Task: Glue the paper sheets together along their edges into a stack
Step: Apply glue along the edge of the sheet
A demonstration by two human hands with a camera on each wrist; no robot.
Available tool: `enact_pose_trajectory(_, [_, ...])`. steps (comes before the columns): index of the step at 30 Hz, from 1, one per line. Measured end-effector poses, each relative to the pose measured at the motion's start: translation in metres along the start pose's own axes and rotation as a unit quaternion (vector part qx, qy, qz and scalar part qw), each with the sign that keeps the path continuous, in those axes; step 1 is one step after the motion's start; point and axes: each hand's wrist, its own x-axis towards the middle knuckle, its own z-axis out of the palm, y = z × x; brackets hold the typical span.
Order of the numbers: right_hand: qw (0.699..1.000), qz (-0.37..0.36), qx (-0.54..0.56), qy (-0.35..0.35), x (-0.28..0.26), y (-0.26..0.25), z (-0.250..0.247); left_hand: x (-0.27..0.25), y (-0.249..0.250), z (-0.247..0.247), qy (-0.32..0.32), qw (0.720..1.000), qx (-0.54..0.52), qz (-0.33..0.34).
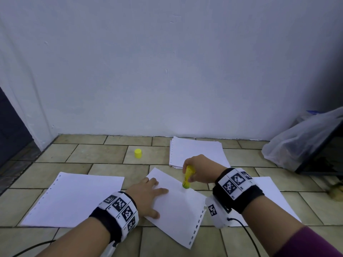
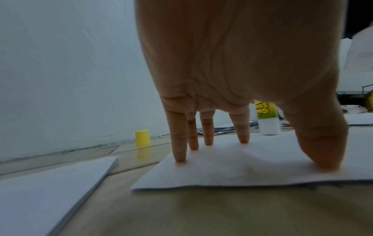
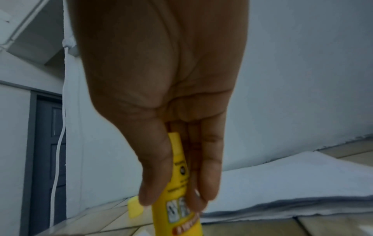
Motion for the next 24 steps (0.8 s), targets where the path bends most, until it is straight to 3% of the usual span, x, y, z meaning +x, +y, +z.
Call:
enact_pose_trajectory(10, [0.997, 0.029, -0.049, -0.042, -0.018, 0.012, -0.003, 0.0, 0.002, -0.003, -0.003, 0.998, 0.054, 0.013])
enact_pose_trajectory(17, [0.99, 0.06, 0.104, 0.068, -0.013, 0.018, -0.01, -0.001, 0.015, -0.008, 0.029, 0.997, 0.061, 0.038])
enact_pose_trajectory(21, [0.974, 0.066, 0.186, 0.107, -0.008, 0.017, -0.009, 0.0, 0.022, -0.006, 0.002, 0.995, 0.037, 0.096])
enact_pose_trajectory(24, [0.97, 0.066, 0.204, 0.117, -0.003, 0.017, -0.005, 0.0, 0.019, -0.005, -0.008, 0.995, 0.049, 0.086])
